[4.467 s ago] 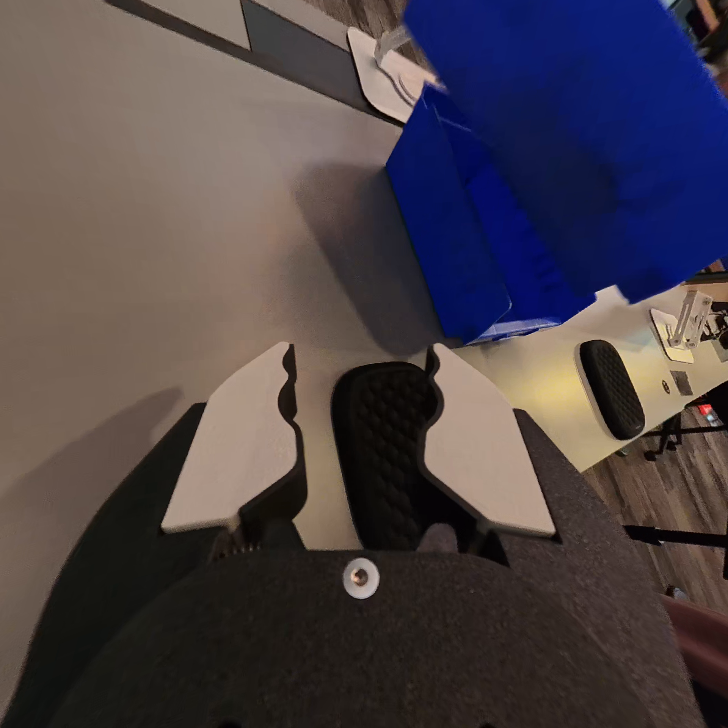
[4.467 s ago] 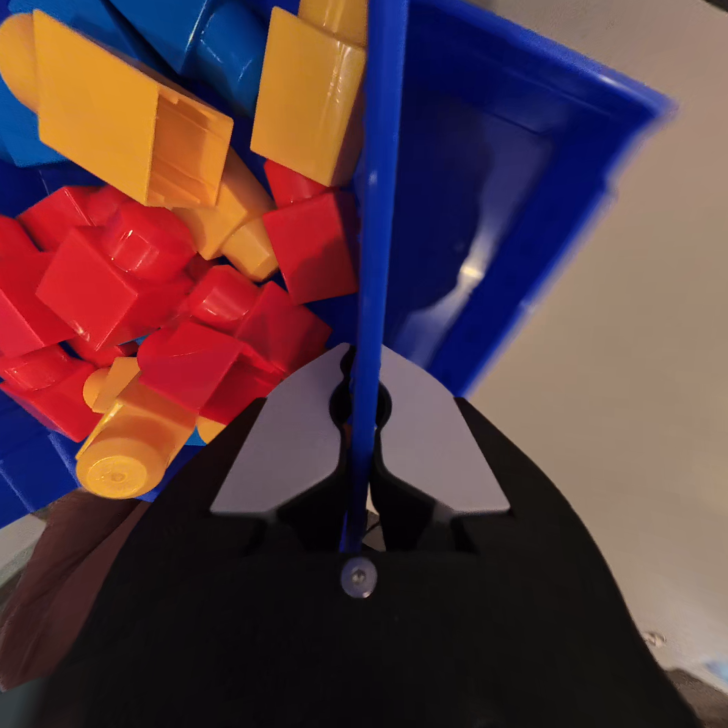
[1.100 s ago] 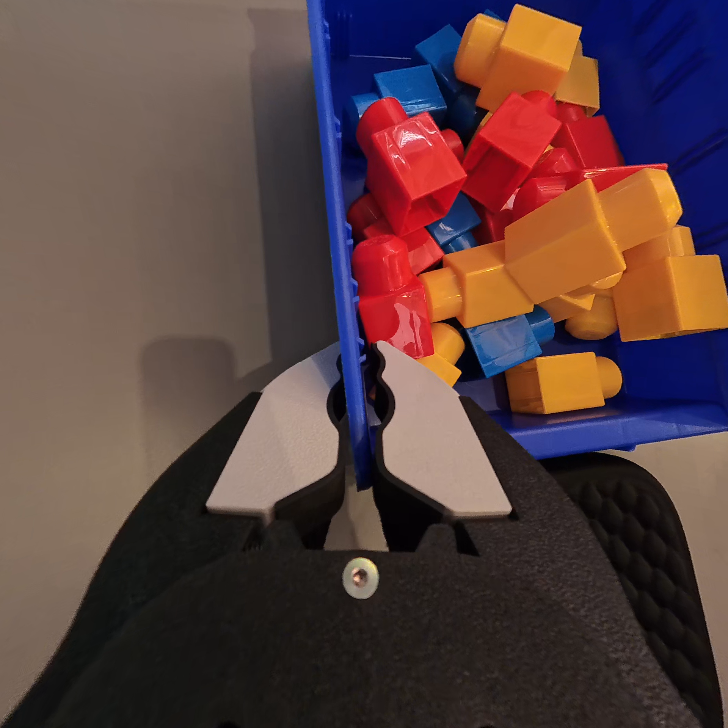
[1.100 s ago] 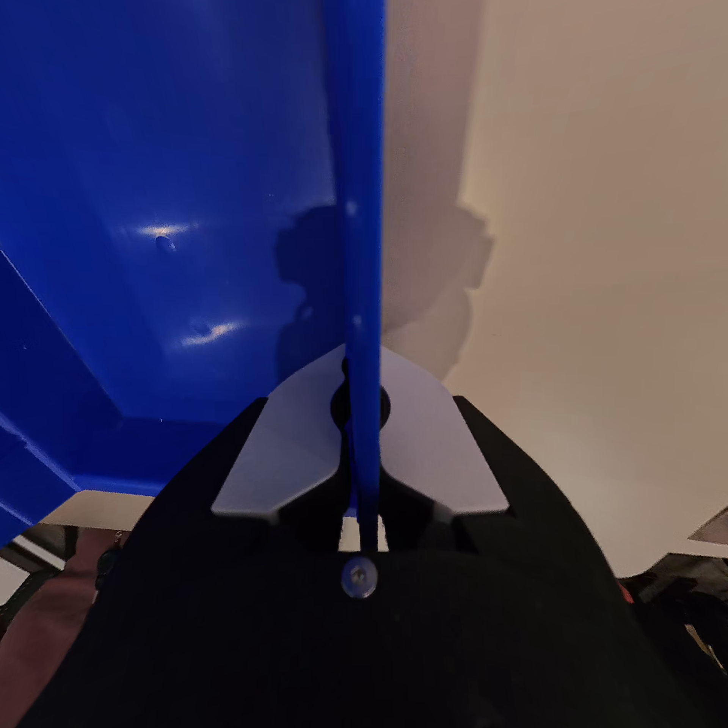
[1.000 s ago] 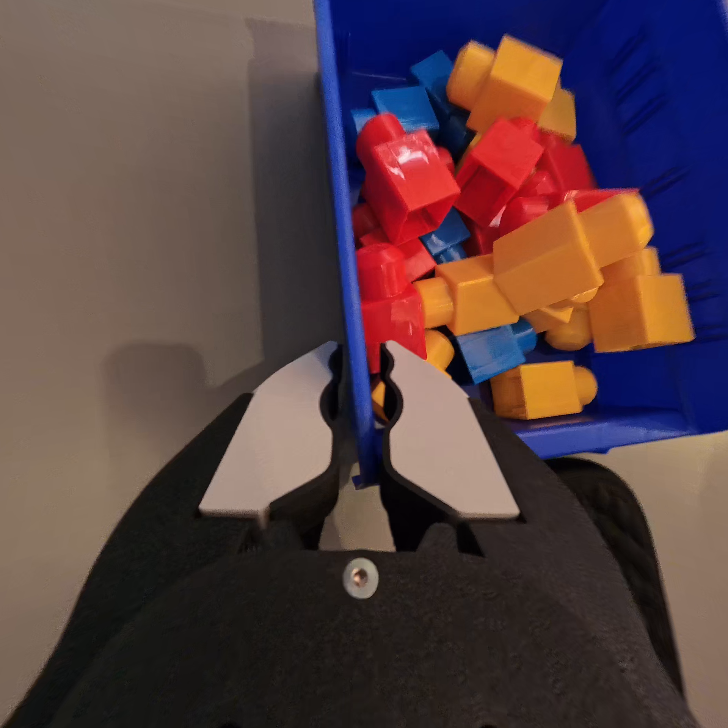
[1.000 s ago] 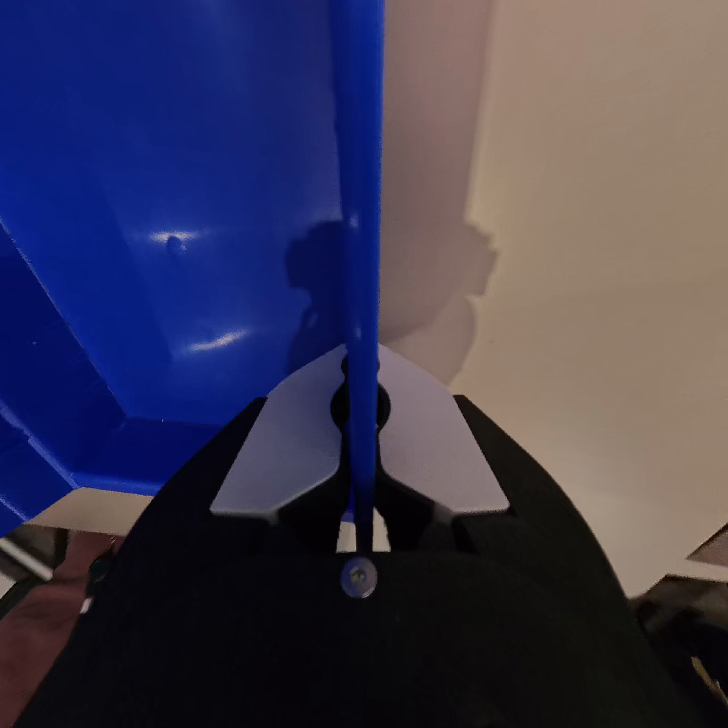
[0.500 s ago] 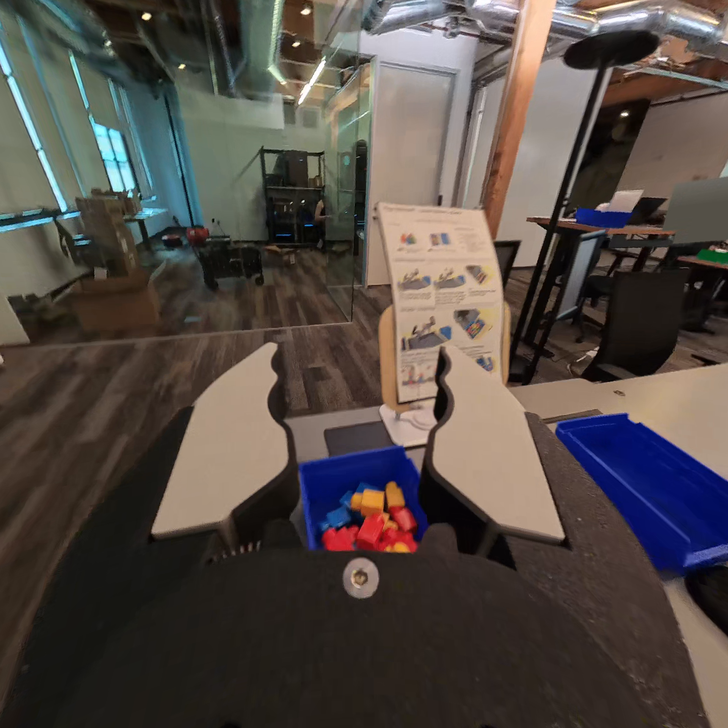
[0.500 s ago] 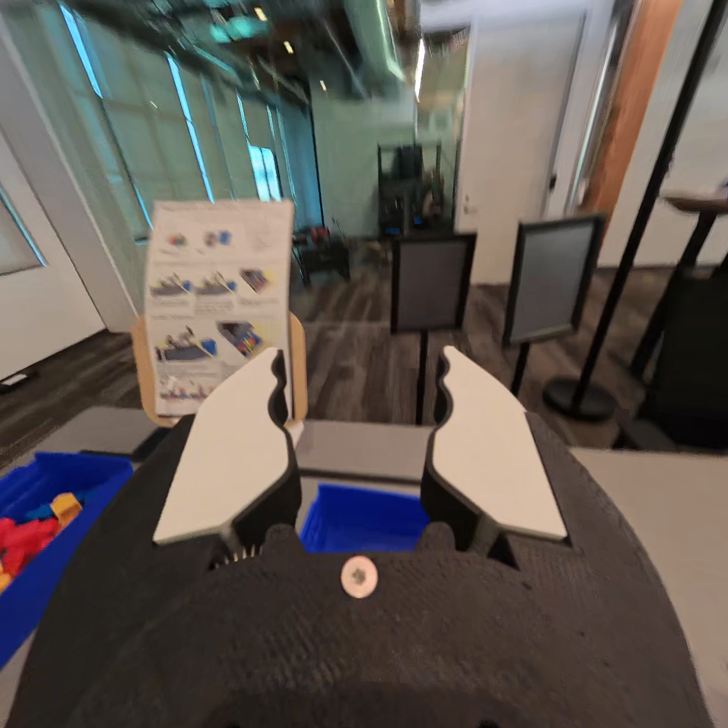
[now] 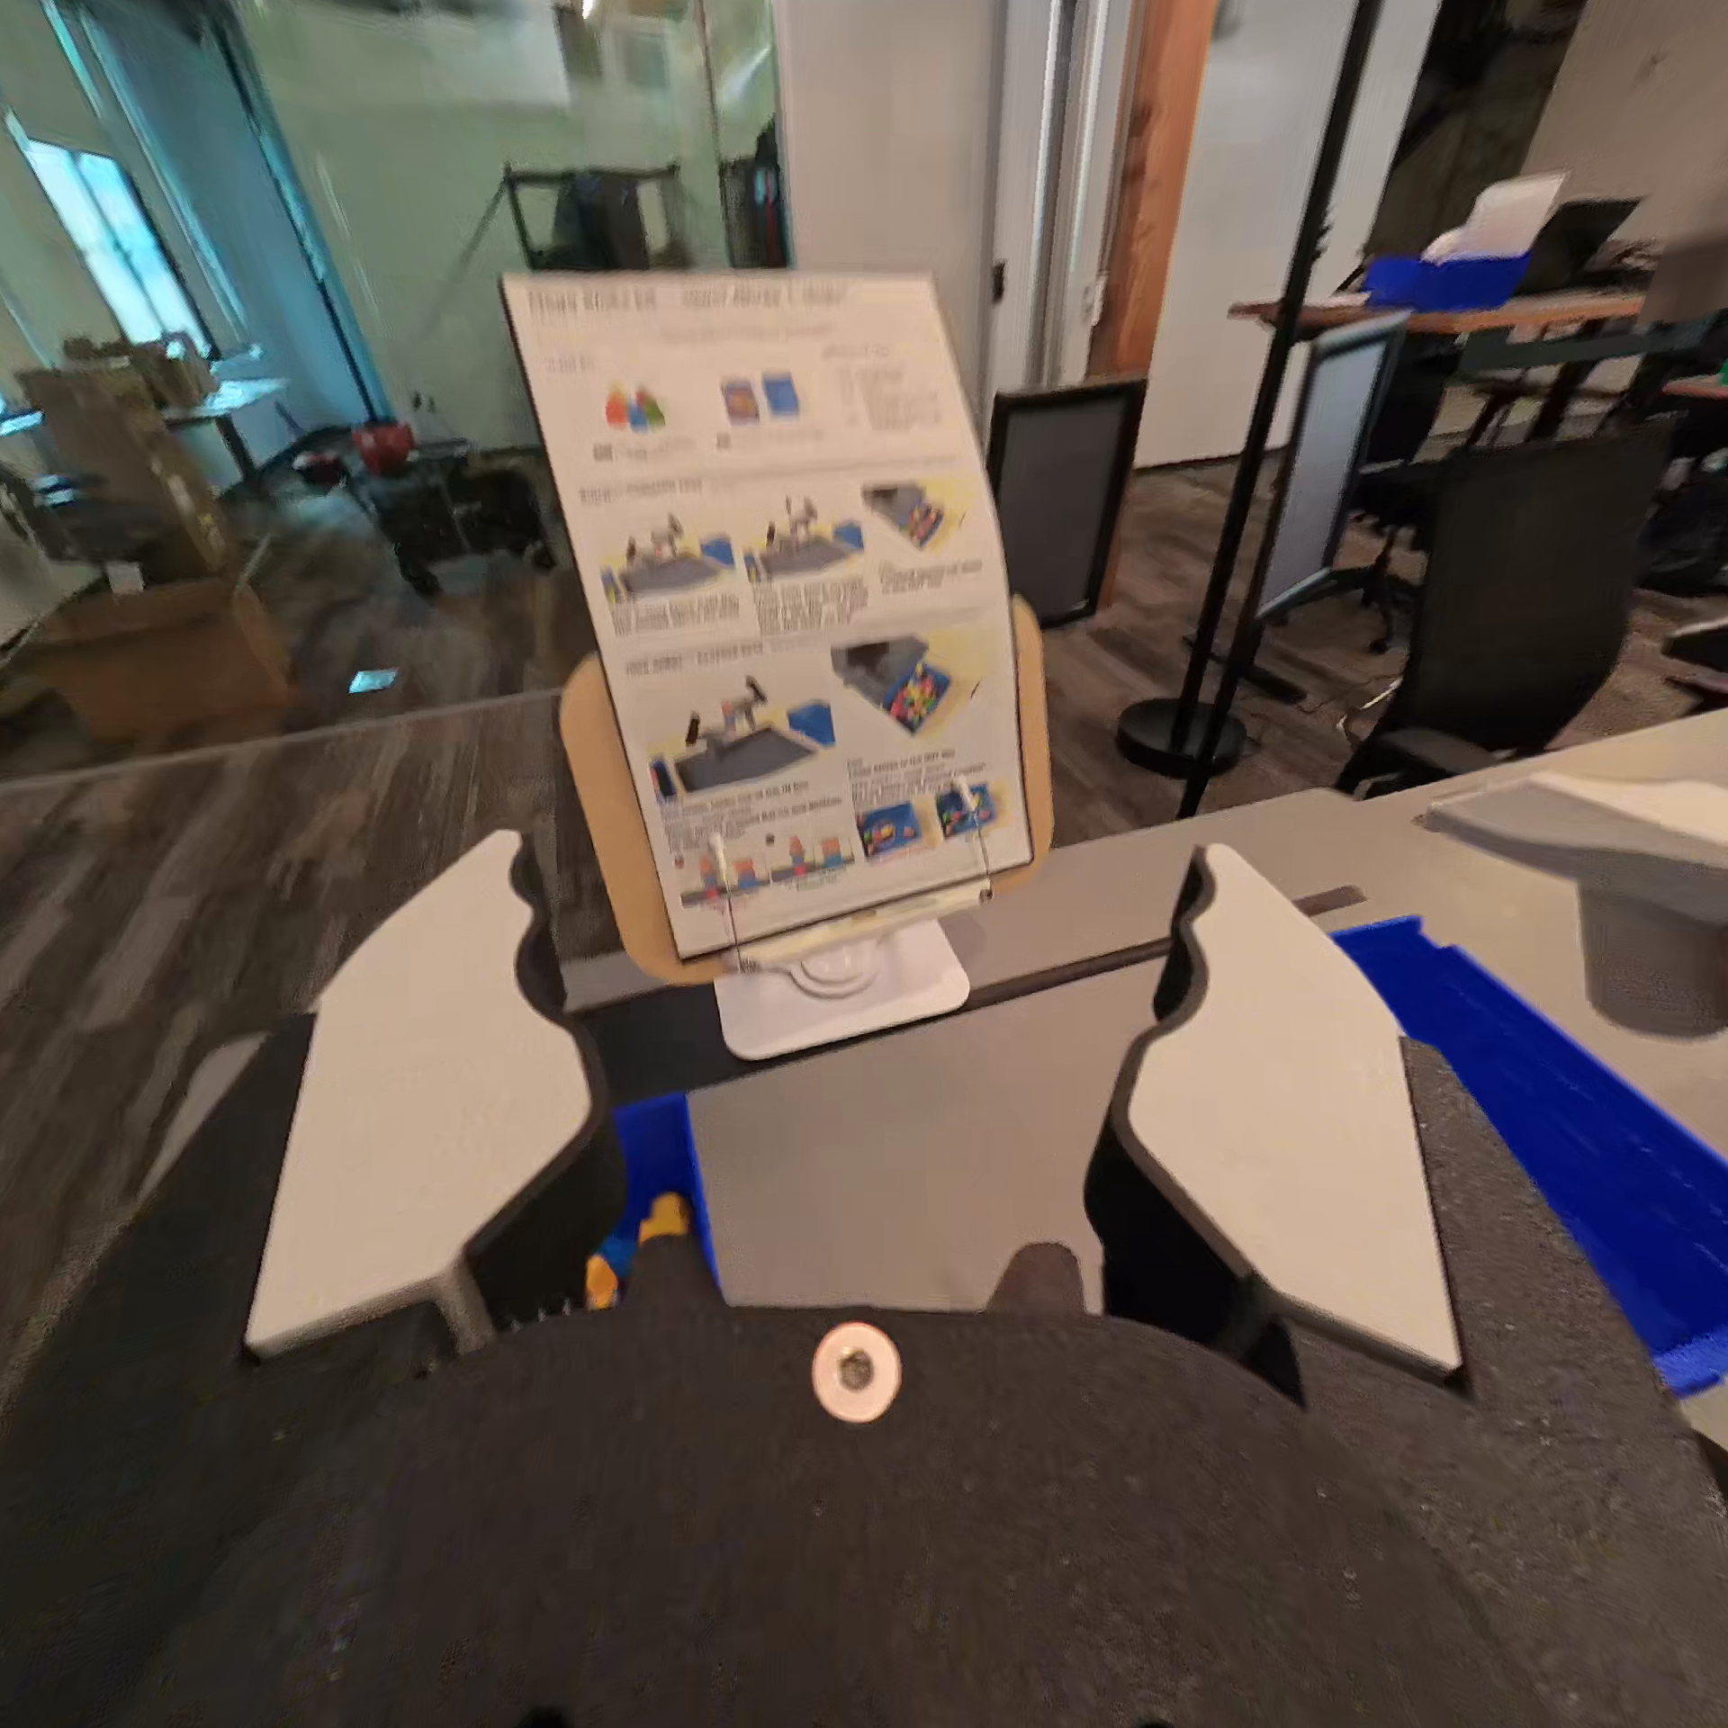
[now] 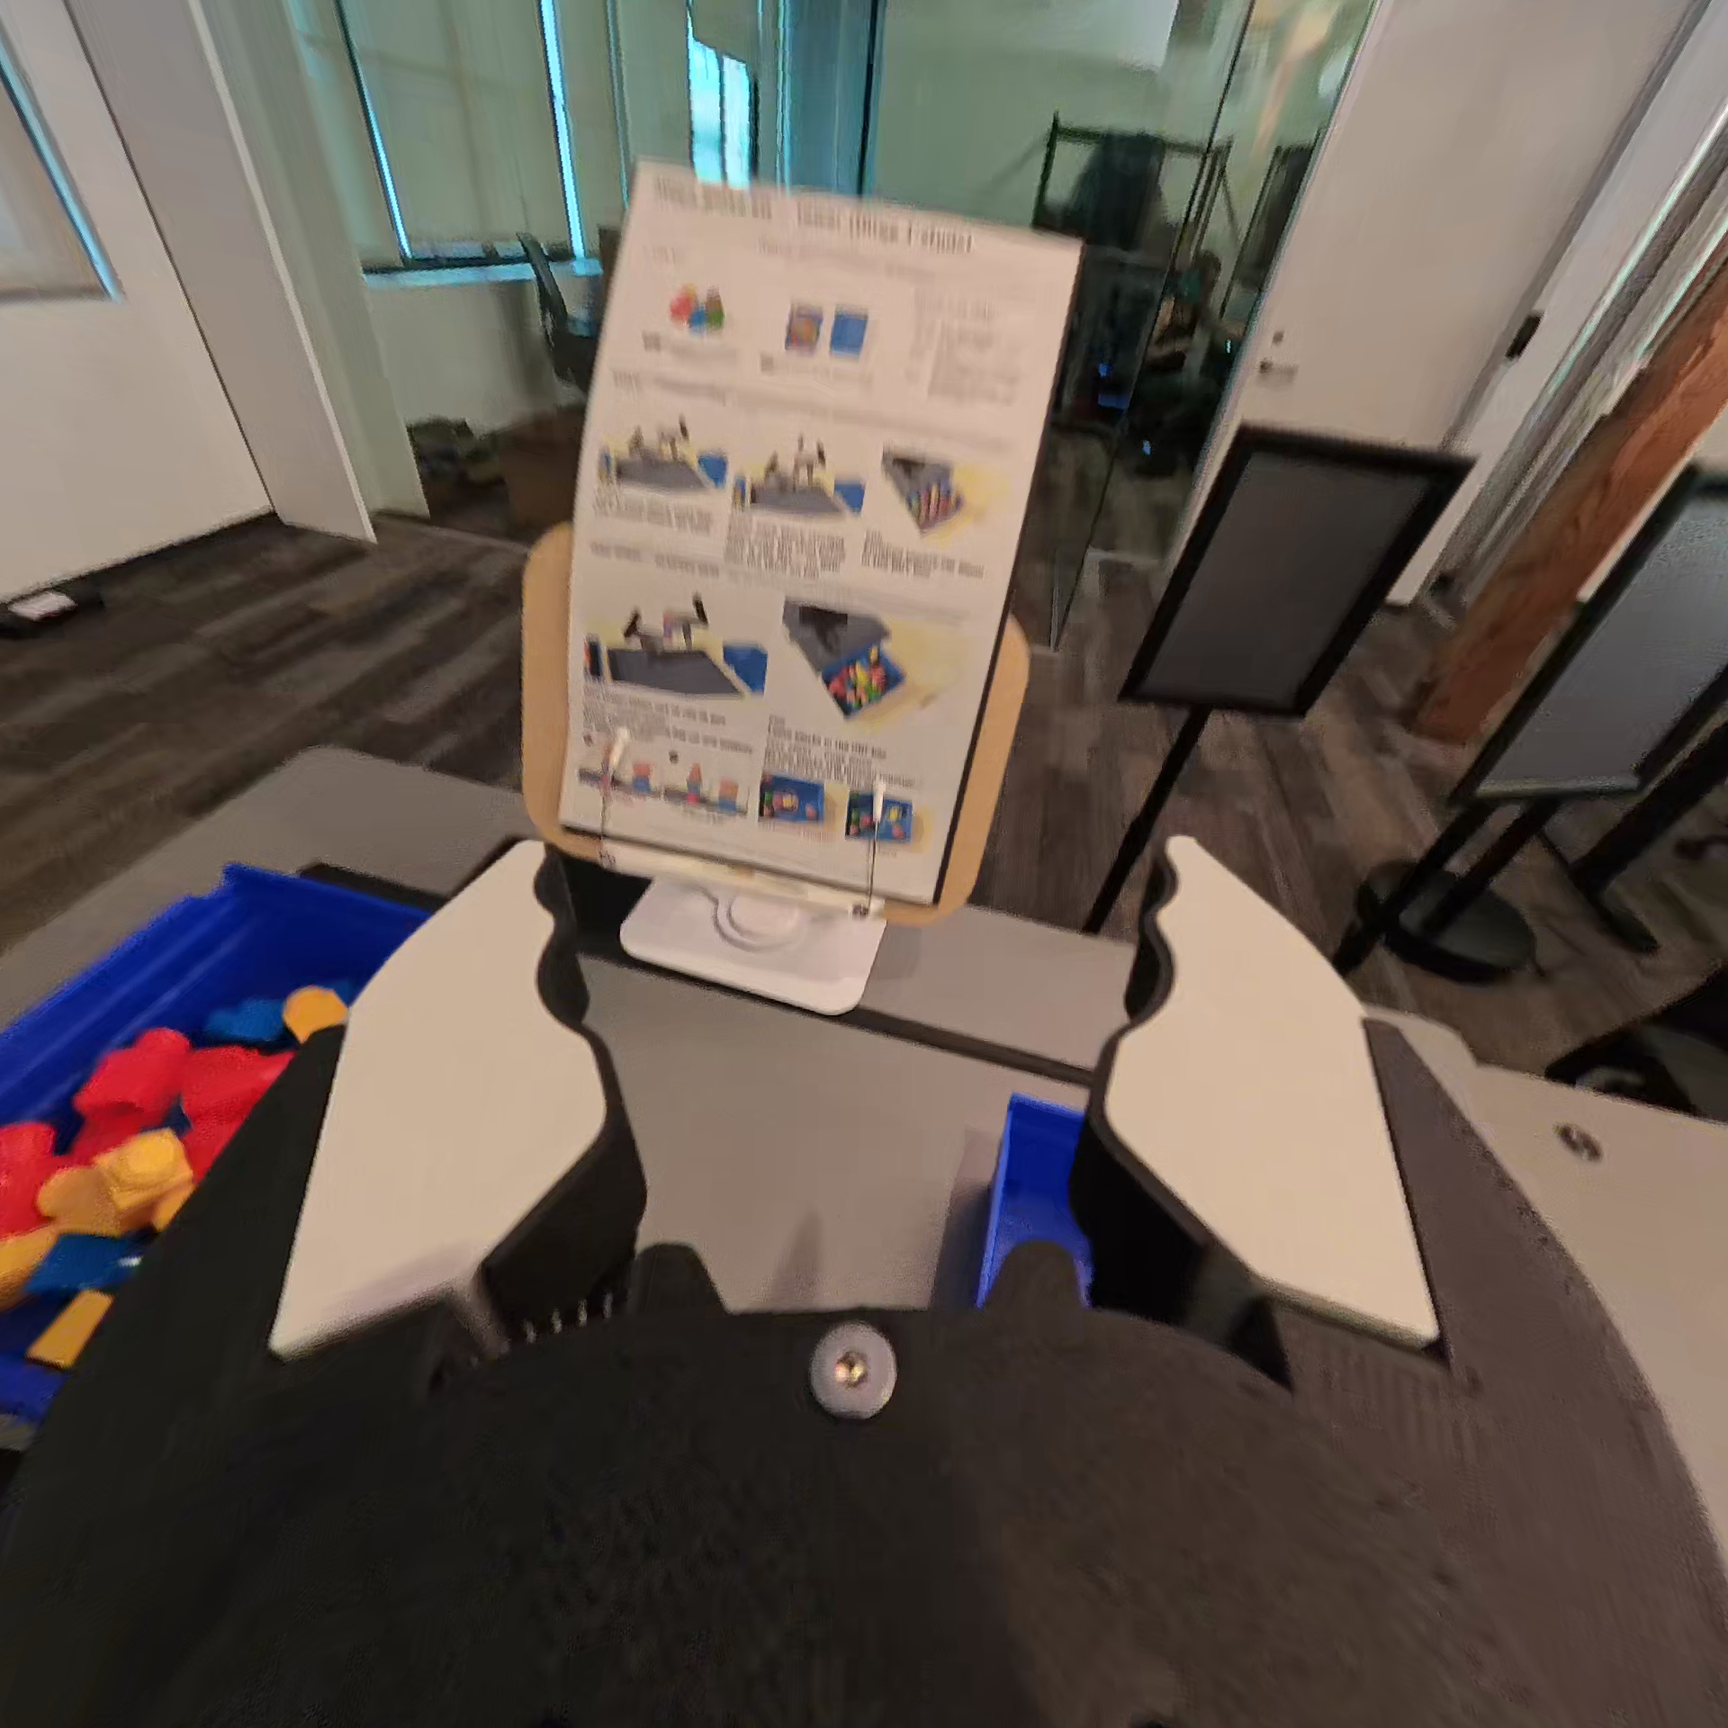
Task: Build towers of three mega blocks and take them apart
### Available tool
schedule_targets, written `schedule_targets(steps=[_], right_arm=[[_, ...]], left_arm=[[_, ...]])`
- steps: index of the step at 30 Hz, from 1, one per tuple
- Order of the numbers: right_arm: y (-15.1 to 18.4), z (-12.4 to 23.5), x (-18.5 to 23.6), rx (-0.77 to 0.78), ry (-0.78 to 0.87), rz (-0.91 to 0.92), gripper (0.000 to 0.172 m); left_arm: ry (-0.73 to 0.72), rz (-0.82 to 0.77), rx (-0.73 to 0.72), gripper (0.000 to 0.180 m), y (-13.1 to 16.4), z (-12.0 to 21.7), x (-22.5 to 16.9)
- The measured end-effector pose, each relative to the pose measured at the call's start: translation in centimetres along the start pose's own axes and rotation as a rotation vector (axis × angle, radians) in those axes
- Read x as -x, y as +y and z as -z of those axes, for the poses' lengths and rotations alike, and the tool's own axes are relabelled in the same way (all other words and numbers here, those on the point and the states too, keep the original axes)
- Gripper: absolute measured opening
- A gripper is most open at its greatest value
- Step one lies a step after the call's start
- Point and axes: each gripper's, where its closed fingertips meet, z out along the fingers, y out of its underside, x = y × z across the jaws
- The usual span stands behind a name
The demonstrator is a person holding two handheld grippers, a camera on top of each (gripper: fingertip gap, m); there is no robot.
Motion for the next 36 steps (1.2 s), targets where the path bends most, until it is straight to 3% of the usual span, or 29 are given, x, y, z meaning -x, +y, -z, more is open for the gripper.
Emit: schedule_targets(steps=[5, 11, 14, 18, 25, 36], right_arm=[[11.0, -4.1, 1.3, 0.154, 0.031, -0.086, 0.120], [24.4, -6.6, 3.1, 0.352, 0.041, -0.184, 0.121], [28.9, -7.0, 3.7, 0.393, 0.071, -0.211, 0.121], [33.6, -7.4, 5.1, 0.484, 0.075, -0.241, 0.124], [38.3, -7.9, 6.1, 0.581, 0.092, -0.255, 0.130], [40.8, -8.8, 5.8, 0.633, 0.124, -0.211, 0.137]], left_arm=[[-0.058, 0.075, 0.127, 0.128, 11.1, -4.5, -1.6], [-0.100, 0.128, 0.269, 0.123, 24.2, -6.3, -2.4], [-0.142, 0.146, 0.347, 0.125, 30.1, -6.6, -2.2], [-0.190, 0.159, 0.444, 0.127, 35.8, -6.3, -2.0], [-0.218, 0.213, 0.556, 0.130, 40.9, -5.9, -1.6], [-0.199, 0.180, 0.703, 0.145, 43.8, -6.5, -1.9]])
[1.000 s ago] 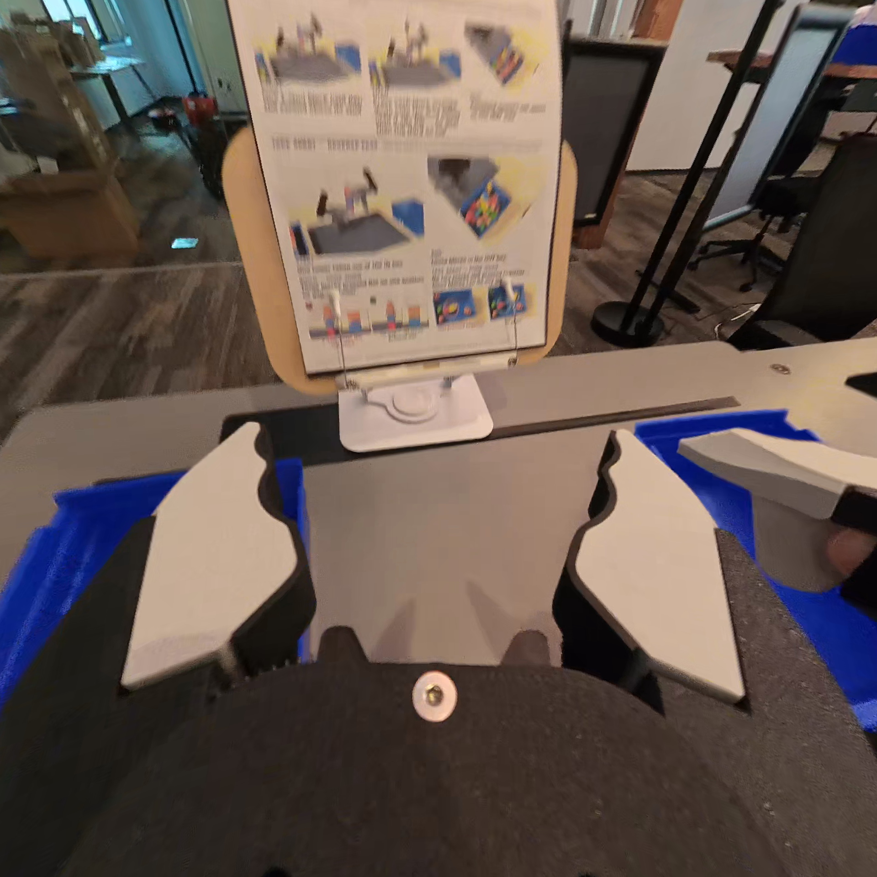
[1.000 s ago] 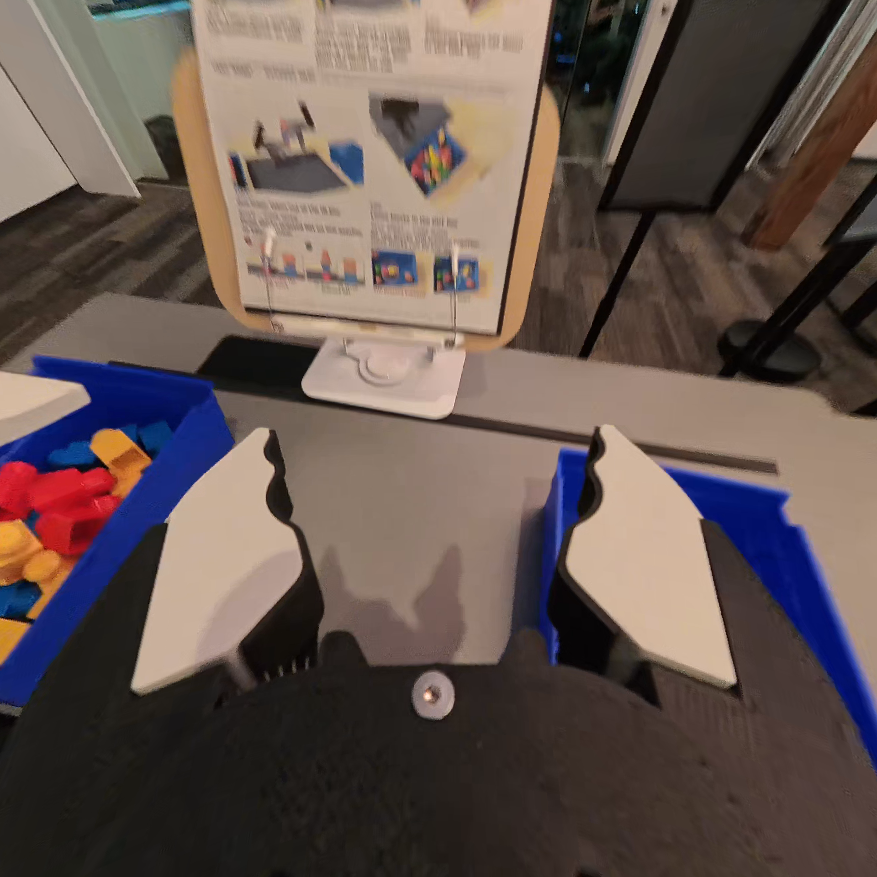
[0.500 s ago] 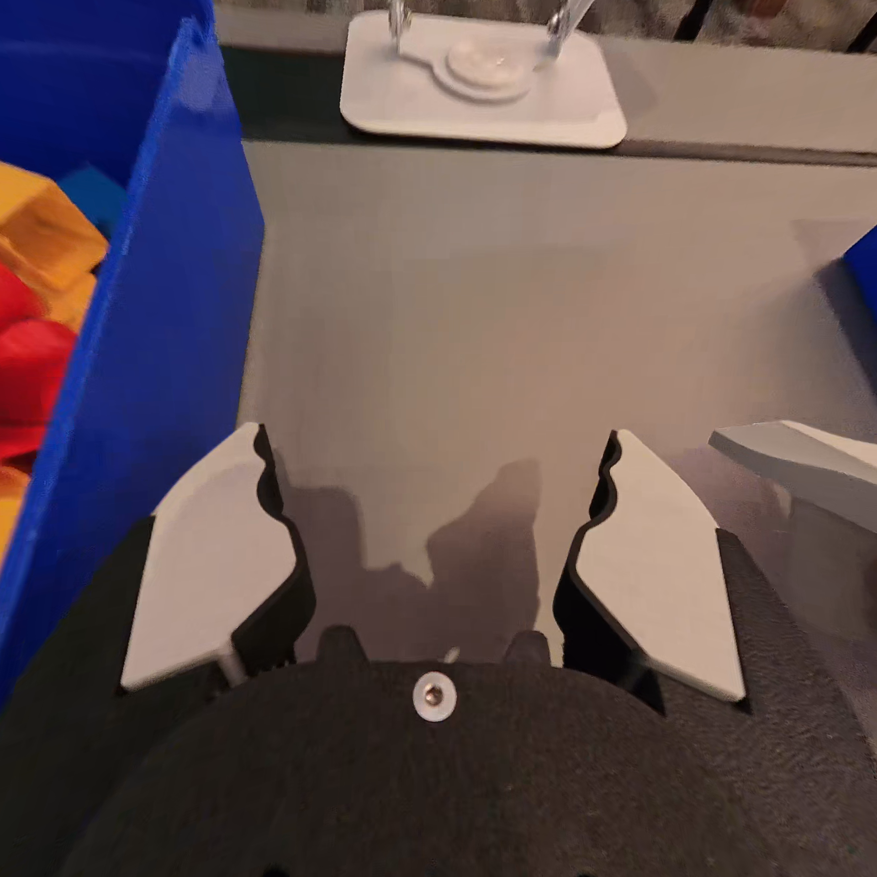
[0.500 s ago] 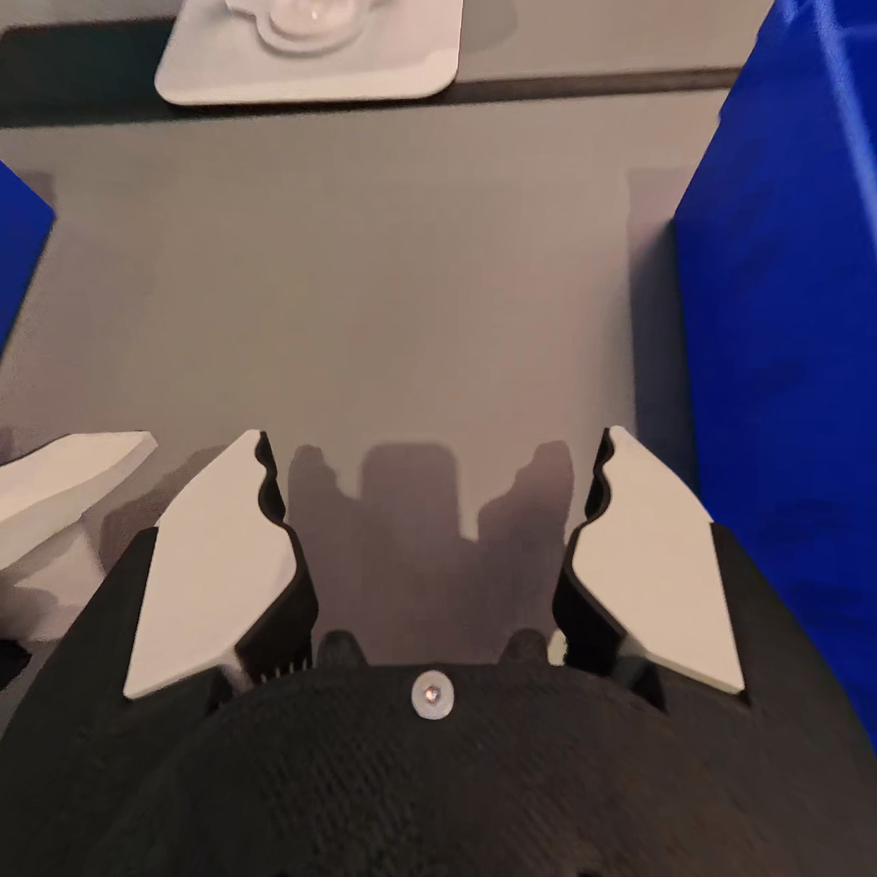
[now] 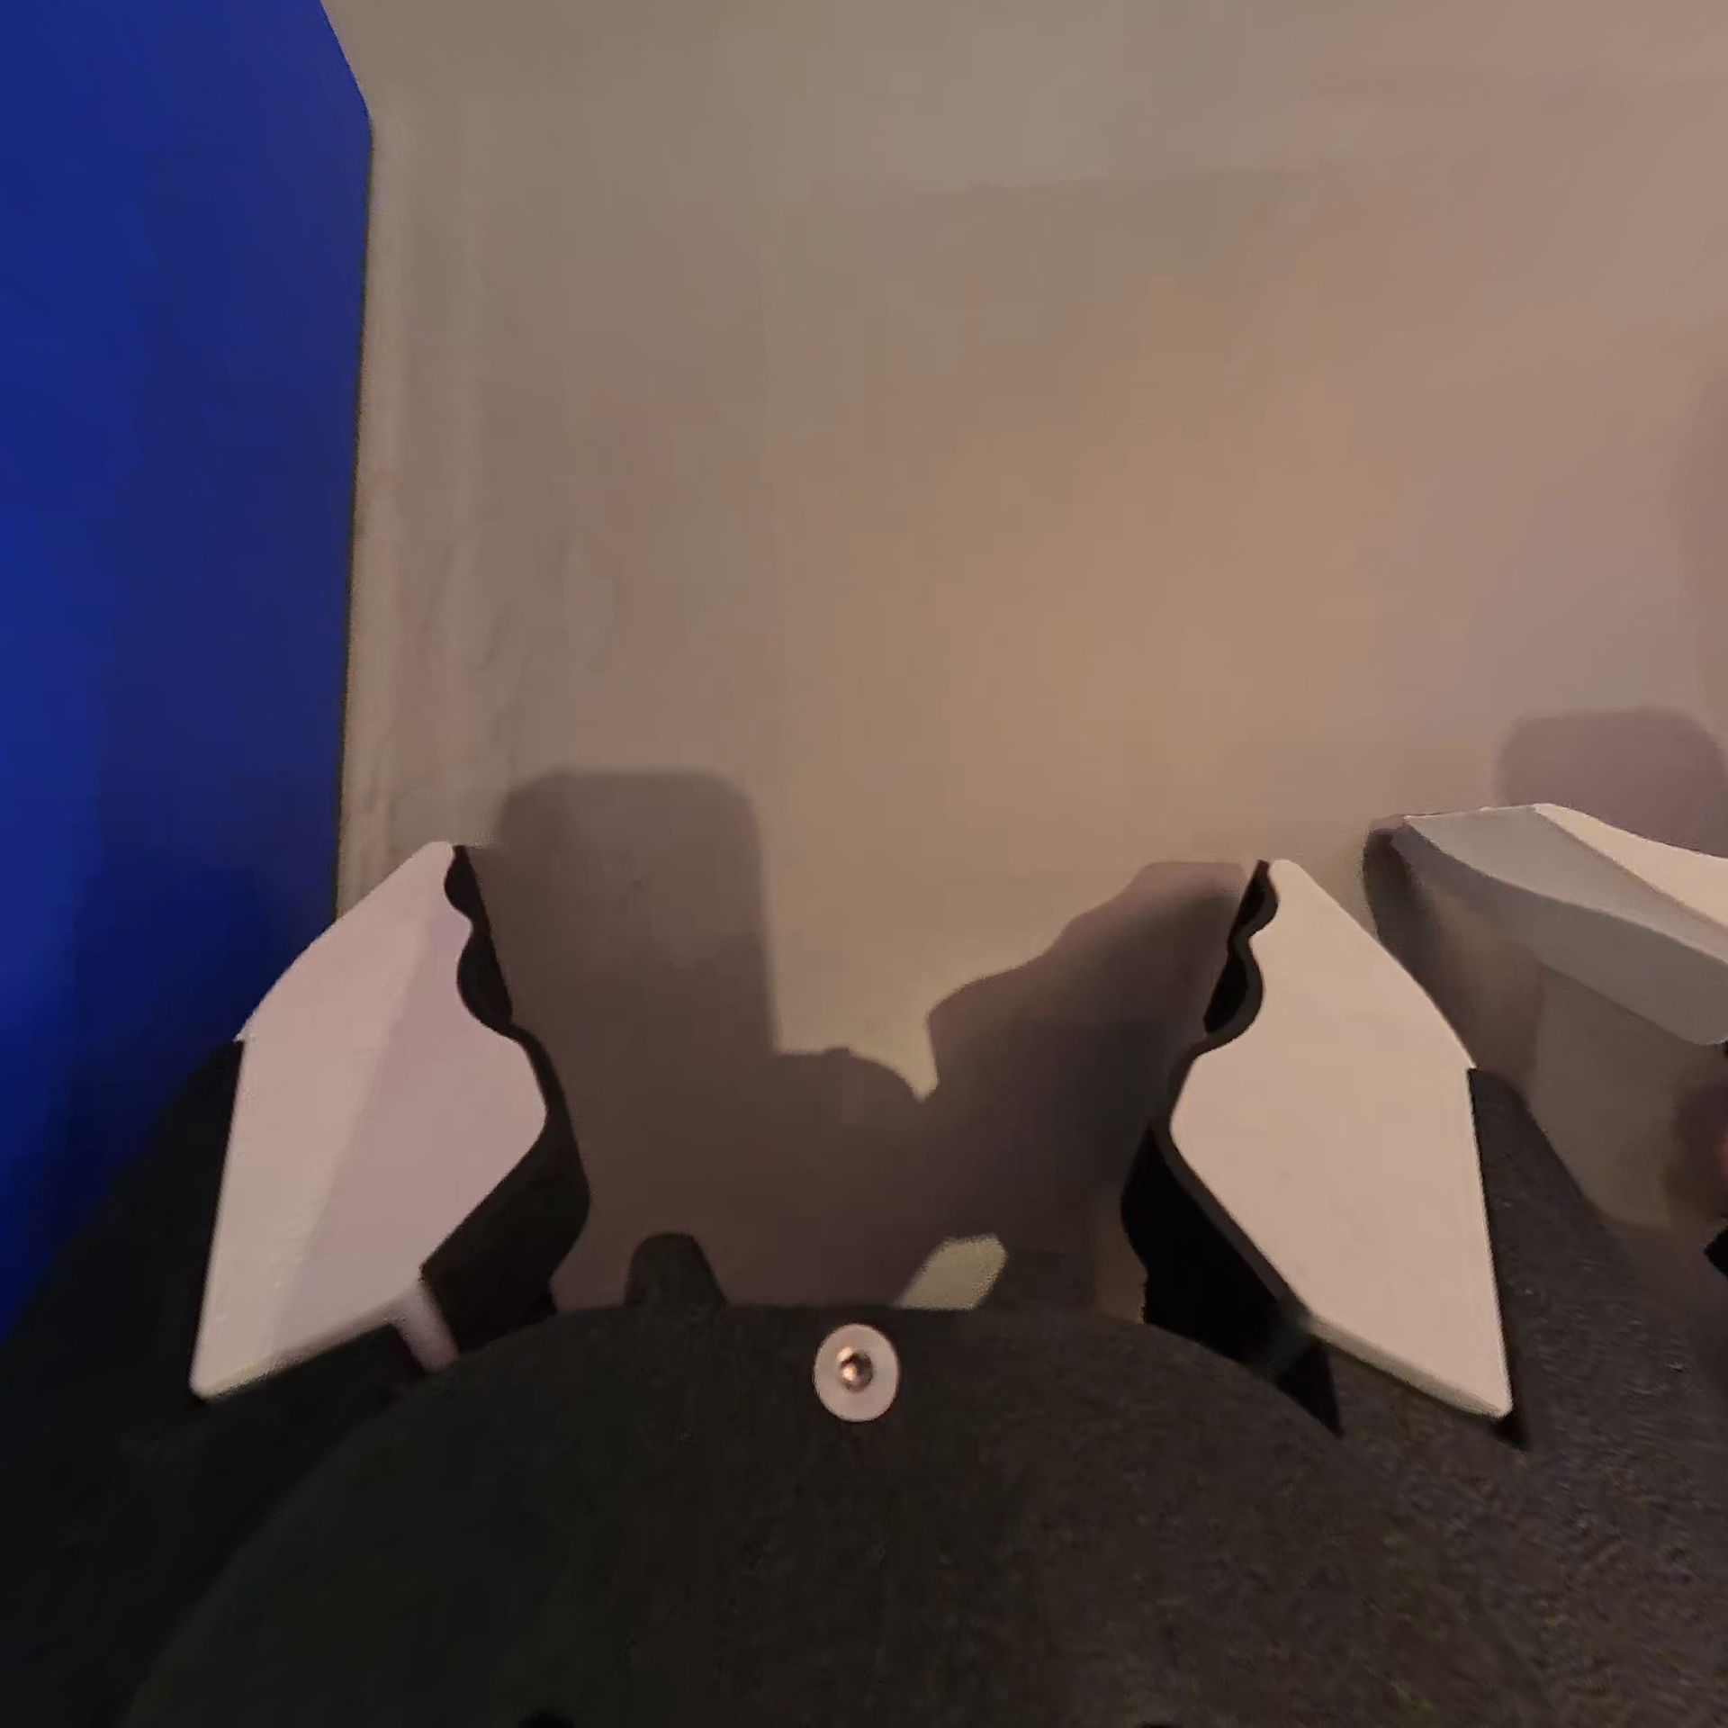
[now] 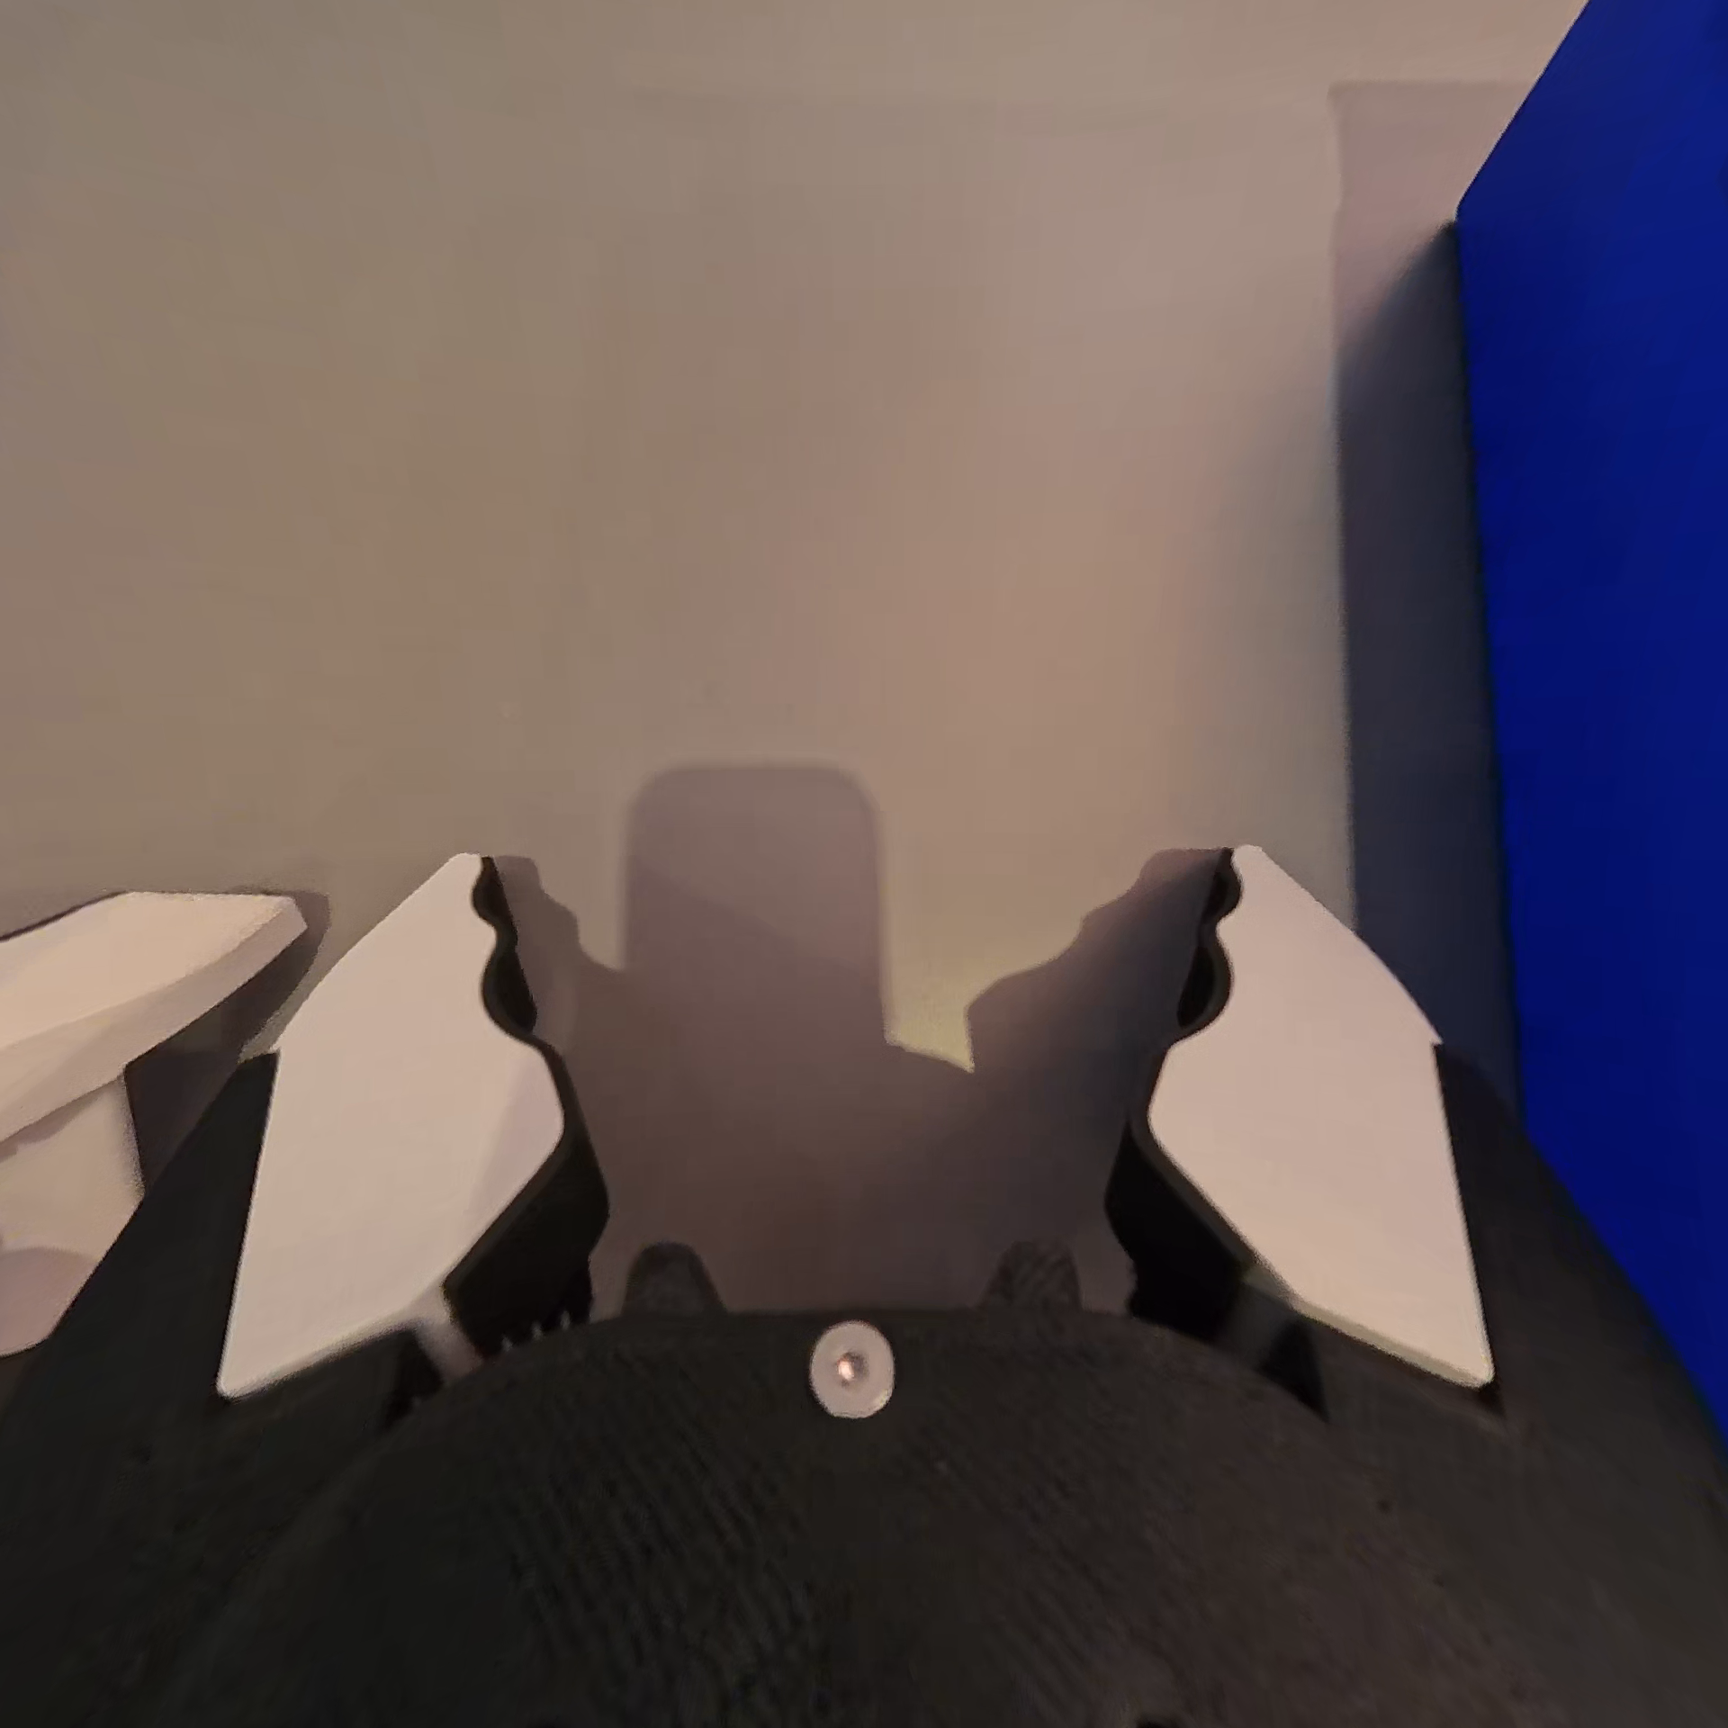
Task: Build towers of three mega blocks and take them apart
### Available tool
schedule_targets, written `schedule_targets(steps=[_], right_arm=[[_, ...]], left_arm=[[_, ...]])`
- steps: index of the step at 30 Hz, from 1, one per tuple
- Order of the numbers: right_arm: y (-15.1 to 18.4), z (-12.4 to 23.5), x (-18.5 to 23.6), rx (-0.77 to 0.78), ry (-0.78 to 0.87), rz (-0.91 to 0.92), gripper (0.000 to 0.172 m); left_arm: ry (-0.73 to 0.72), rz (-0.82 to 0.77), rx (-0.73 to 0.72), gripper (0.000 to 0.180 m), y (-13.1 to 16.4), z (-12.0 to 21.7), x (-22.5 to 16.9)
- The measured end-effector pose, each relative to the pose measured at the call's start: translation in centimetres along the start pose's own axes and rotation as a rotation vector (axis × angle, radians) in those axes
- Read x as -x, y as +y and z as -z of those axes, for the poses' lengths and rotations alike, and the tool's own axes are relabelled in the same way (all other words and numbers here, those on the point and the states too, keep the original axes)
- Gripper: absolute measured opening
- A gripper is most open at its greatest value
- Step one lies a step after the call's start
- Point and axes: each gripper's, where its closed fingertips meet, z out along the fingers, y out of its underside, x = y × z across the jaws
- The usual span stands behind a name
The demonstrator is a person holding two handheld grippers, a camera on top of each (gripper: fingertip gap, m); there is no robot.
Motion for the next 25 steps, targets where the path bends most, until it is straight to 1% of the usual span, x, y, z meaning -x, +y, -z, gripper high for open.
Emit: schedule_targets(steps=[4, 25], right_arm=[[-0.02, -0.04, -0.06, -0.007, 0.007, -0.001, 0.136], [0.23, 0.23, -0.23, -0.009, 0.025, -0.019, 0.135]], left_arm=[[-0.030, -0.023, 0.008, 0.144, 0.20, -0.14, 0.10], [-0.028, -0.023, 0.008, 0.144, 0.29, -0.06, 0.06]])
